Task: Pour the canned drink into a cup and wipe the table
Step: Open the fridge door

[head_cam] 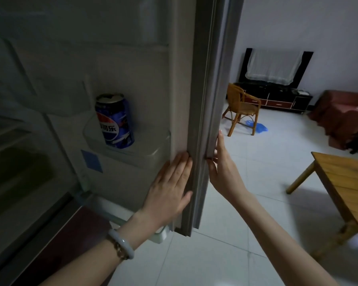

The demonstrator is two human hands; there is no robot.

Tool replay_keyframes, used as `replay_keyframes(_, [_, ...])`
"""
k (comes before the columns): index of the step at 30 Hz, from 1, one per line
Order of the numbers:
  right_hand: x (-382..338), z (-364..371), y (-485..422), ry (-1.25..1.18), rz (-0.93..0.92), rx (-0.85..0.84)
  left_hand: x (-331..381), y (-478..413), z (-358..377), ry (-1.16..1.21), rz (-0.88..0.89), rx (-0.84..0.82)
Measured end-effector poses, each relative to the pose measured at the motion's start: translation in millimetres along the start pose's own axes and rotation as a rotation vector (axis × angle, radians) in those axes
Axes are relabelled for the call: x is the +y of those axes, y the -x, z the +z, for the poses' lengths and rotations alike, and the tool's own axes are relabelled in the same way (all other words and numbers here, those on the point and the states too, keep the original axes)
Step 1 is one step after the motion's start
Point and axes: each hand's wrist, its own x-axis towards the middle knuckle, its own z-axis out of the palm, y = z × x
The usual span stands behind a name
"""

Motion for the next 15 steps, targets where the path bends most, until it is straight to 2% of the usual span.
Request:
replay_keyframes(7, [44.4, 3.6, -55.6, 0.081, 0.086, -0.038, -20.5, -52.5, 49.2, -0.082, 0.088, -0.032])
replay_keyframes(11, [68.5, 9.1, -76.1, 0.27, 0.019, -0.045, -27.5, -78.2, 72.6, -0.135, 0.075, -0.083])
replay_keyframes(15, [82.7, 13.0, -87.7, 0.282, -0.011, -0.053, -34.7, -104.7, 88.5, -0.166, 0.056, -0.112])
